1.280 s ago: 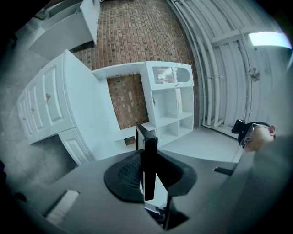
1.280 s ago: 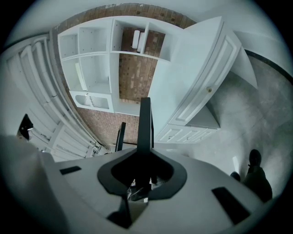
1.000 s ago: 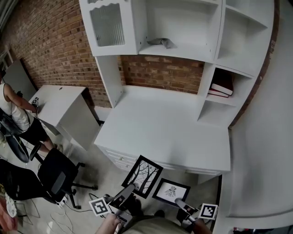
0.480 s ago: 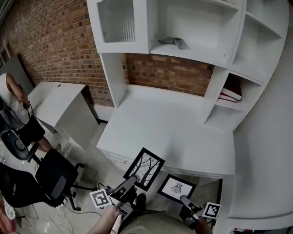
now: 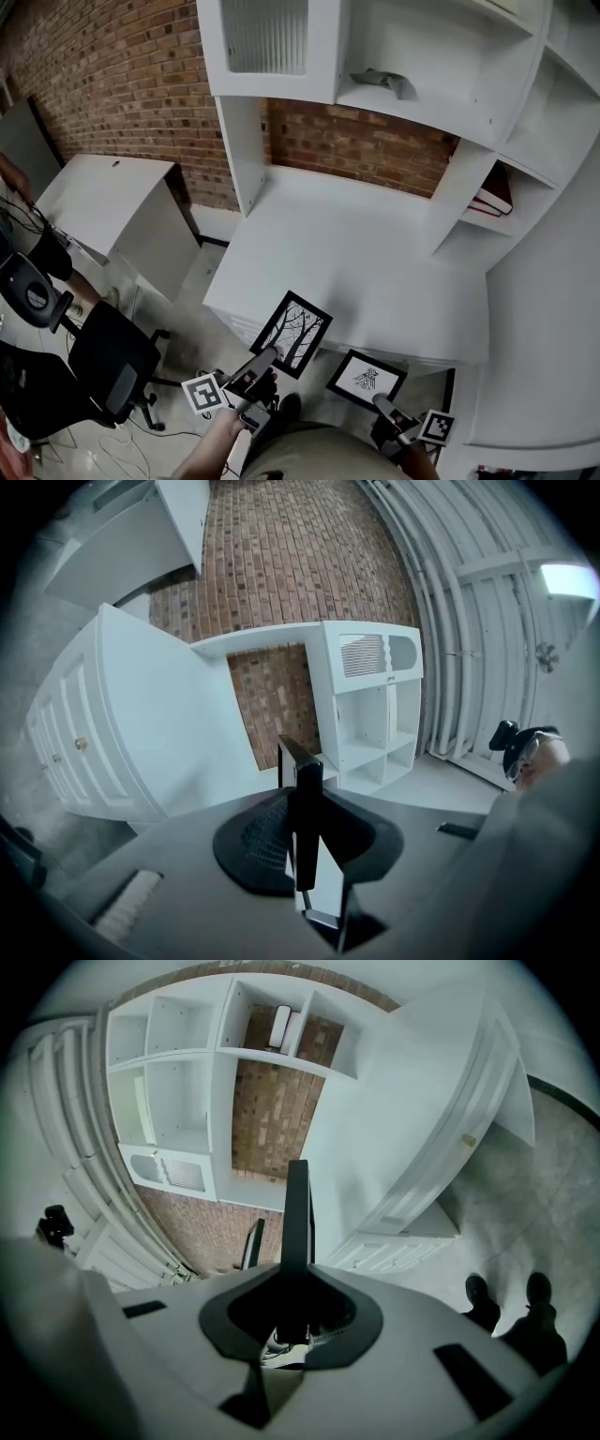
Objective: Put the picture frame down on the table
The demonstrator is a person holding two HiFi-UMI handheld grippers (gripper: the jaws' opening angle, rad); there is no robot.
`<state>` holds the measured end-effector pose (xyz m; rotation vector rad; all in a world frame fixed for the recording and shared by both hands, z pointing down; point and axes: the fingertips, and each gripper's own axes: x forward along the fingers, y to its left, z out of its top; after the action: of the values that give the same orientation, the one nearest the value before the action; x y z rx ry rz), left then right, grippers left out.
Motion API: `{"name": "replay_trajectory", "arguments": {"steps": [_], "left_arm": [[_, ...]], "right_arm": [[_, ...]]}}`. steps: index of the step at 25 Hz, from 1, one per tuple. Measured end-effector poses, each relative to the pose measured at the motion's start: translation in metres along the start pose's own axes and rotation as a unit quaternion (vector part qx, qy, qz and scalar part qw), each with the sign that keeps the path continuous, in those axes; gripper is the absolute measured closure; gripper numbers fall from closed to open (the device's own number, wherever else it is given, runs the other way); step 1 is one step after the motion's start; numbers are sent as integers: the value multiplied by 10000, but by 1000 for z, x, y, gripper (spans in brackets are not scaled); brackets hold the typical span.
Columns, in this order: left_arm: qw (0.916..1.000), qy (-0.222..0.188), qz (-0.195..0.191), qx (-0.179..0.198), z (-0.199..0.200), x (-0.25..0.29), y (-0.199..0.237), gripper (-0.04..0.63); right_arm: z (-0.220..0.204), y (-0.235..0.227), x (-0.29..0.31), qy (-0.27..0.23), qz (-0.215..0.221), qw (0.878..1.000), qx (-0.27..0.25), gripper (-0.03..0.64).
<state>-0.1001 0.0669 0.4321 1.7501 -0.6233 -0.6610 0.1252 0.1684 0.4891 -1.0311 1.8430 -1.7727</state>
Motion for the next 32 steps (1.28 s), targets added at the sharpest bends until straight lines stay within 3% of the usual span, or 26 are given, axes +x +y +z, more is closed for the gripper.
{"name": "replay_trajectory", "arguments": {"steps": [13,20,28,32], "left_arm": [[9999,-40,101,29,81,-3,29,535],[9997,-152,140,-93,115,18,42,535],[9996,-202,199,-85,127,62,54,535],[9988,-262,412,-57,133,84,68,535]], "right_arm": [[-9,19,74,39,-98,9996,-254,581],[-5,22,92,-48,-198,9997,-109,581],[31,17,118,137,-172,9998,24,581],[55,13,130,310,-118,9994,82,581]]}}
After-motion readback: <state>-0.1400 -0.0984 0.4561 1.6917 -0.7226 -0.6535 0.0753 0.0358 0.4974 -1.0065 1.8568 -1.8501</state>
